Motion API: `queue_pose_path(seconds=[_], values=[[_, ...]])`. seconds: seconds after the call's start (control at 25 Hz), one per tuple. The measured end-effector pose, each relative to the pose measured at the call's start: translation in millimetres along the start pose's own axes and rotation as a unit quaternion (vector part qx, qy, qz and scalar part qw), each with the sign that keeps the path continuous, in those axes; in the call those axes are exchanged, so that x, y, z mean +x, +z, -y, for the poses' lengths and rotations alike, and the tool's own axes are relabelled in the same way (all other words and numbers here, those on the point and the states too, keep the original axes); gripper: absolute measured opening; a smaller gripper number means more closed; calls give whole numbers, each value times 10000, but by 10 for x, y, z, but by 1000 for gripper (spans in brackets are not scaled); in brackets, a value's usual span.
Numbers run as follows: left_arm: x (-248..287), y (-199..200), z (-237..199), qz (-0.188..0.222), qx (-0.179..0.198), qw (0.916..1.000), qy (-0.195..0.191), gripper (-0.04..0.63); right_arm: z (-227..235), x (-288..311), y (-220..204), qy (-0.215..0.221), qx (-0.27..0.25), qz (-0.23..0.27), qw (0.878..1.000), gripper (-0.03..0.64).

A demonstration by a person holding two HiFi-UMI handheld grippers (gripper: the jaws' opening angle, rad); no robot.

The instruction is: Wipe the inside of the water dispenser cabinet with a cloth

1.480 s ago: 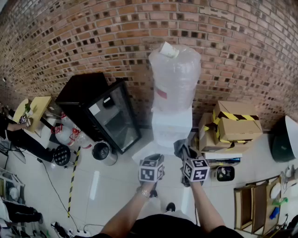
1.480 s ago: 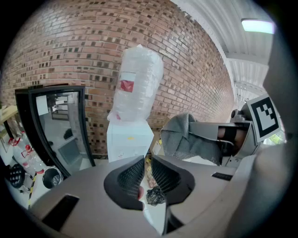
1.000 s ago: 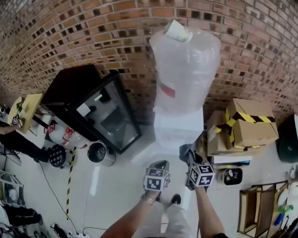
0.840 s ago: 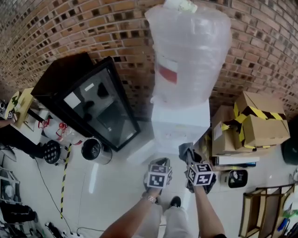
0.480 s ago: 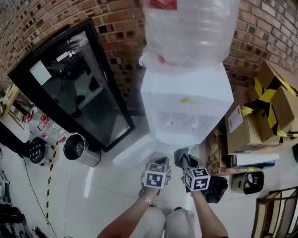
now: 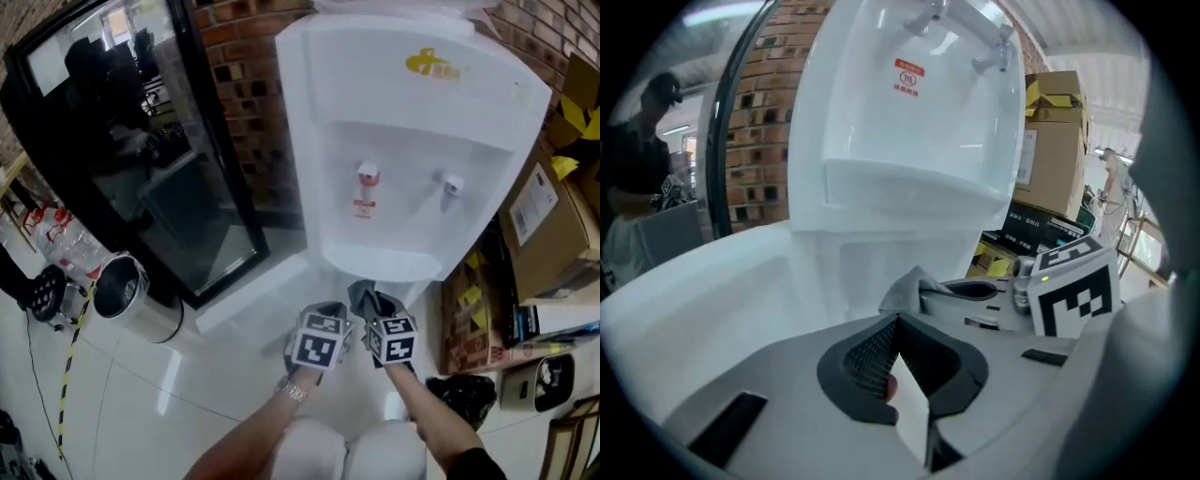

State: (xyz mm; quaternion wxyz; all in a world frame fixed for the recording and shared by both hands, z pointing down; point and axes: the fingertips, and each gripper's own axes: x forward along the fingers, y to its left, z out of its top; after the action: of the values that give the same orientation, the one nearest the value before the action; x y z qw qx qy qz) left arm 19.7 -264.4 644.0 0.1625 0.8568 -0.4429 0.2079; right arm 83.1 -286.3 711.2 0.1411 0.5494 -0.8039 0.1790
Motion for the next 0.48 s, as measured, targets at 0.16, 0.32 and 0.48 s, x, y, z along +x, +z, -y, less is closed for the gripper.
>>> queue_pose_path(seconds=[0.16, 0.32, 0.48], values=[[90, -28, -128, 35, 27, 9998, 181, 2, 56, 359, -70, -5, -116, 221, 9997, 12], [117, -98, 7, -79, 80, 9999, 88, 2, 113, 528, 52, -61, 173, 452, 9988, 12], [103, -84, -67, -20, 85, 9998, 179, 2, 30, 609, 243, -51, -48, 796, 9968, 12]])
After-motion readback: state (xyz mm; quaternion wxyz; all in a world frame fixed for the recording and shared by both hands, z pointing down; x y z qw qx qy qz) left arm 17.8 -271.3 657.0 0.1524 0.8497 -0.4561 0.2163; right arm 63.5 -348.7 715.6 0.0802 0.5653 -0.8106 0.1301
